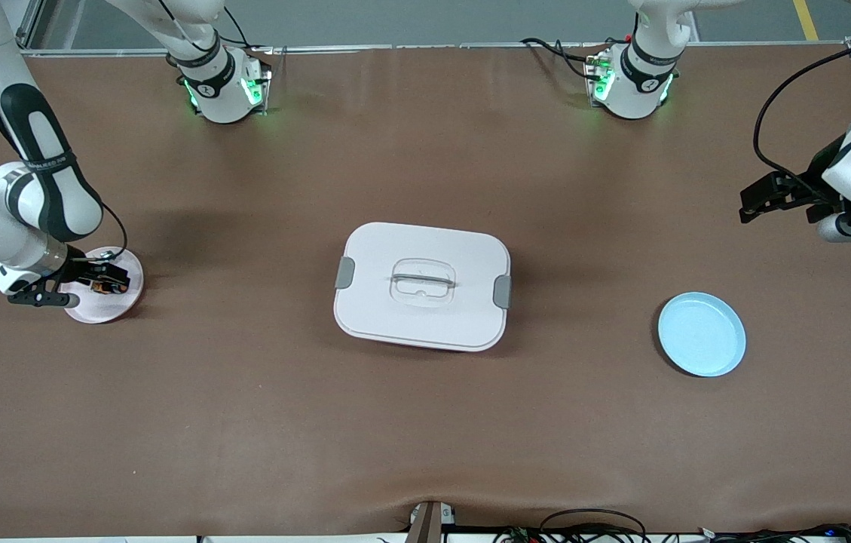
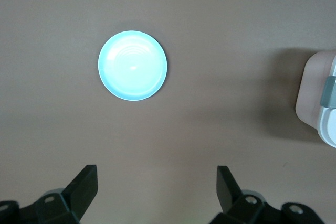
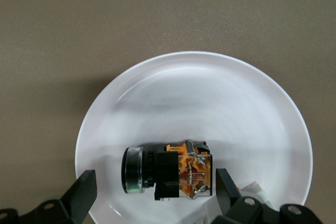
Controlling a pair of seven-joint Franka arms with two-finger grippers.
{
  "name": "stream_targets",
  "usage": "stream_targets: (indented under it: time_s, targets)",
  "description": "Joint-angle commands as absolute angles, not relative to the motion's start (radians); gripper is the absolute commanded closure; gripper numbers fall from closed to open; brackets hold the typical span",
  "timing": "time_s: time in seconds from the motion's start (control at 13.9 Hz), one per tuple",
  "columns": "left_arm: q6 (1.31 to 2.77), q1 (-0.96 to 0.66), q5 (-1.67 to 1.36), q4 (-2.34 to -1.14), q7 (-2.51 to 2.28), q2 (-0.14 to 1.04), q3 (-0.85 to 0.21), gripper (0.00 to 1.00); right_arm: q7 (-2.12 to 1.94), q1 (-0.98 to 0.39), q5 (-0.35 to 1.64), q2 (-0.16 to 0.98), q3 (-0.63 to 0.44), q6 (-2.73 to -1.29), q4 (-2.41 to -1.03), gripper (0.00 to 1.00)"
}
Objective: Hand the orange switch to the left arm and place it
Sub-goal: 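Close the right gripper on the orange-topped black switch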
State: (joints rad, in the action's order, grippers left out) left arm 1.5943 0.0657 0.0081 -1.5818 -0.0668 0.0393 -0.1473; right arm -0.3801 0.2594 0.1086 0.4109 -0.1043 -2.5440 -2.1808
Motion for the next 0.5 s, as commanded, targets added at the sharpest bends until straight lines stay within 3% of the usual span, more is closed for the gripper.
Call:
stream_targets:
  time_s: [0.0,0.43]
  targets:
    - [1.608,0.061,0.023,-1.583,-0.066,0.041,-0.152,0.00,-0.396,0.273,0.140,0.439,-0.097,-2.536,-2.149,0.00]
    - [1.609,0.061,0.020,-1.574,-0.066,0.040,-0.161,0.00,-0.387,0.275,0.140,0.463,-0.098,-2.533,-2.115,0.00]
